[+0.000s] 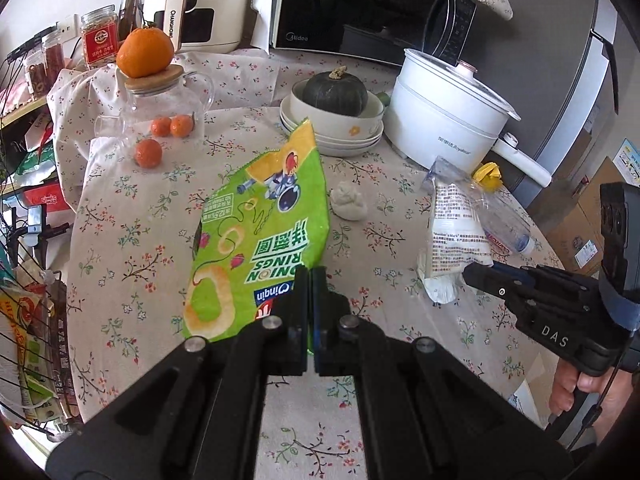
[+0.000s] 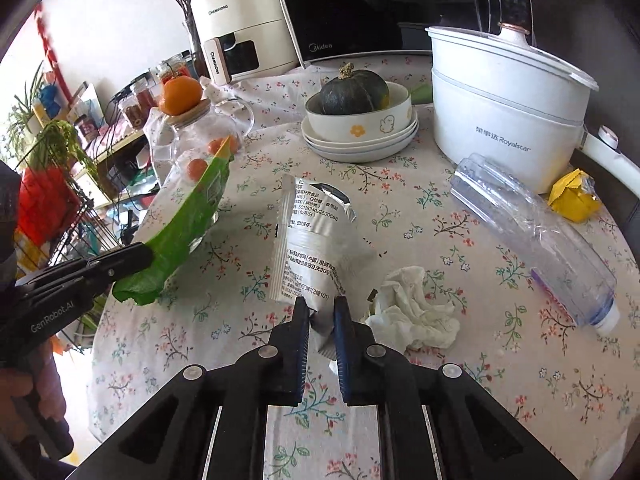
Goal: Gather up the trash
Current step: 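Carry the green bag and white packet to the bin and release both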
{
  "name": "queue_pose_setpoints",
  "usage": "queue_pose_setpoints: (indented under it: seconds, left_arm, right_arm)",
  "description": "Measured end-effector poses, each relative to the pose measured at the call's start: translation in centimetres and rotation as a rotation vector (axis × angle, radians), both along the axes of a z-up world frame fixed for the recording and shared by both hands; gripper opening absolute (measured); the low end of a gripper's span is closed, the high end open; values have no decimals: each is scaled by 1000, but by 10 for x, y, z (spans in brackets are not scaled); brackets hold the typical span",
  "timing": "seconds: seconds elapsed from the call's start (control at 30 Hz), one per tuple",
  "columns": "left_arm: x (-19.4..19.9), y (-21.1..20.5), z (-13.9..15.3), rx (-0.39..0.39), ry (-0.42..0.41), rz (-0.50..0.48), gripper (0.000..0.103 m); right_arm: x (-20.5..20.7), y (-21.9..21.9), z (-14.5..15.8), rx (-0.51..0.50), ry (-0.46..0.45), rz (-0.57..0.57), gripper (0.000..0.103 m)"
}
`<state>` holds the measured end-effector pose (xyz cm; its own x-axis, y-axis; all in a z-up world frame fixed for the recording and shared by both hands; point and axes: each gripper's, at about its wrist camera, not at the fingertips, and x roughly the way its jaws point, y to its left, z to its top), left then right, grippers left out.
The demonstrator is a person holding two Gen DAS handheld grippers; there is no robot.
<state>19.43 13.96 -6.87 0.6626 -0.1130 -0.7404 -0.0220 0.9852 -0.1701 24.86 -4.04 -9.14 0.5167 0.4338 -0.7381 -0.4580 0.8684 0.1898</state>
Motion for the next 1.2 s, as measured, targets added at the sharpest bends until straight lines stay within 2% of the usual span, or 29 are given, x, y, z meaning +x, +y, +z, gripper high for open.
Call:
queue_pose_setpoints:
  seconds: [0.27, 0.43, 0.6, 0.83, 1.2]
  left_arm:
    - [-36, -26, 20, -55, -47, -50, 2]
    - [-52, -43, 36, -104, -97, -107, 2]
    - [-63, -64, 49, -114, -130, -177, 2]
    - [-71, -105, 54, -115, -135, -288, 2]
    - [-81, -180, 52, -165, -100, -468, 2]
  right_arm:
    - [-40, -51, 31, 64, -21, -41, 13]
    - [-59, -92, 41, 100, 2, -101, 13]
    - [-74, -121, 47, 82, 20, -144, 13]
    - [-85, -166, 49, 66, 71, -245, 13]
    - [-106, -232, 37, 29, 147, -368, 13]
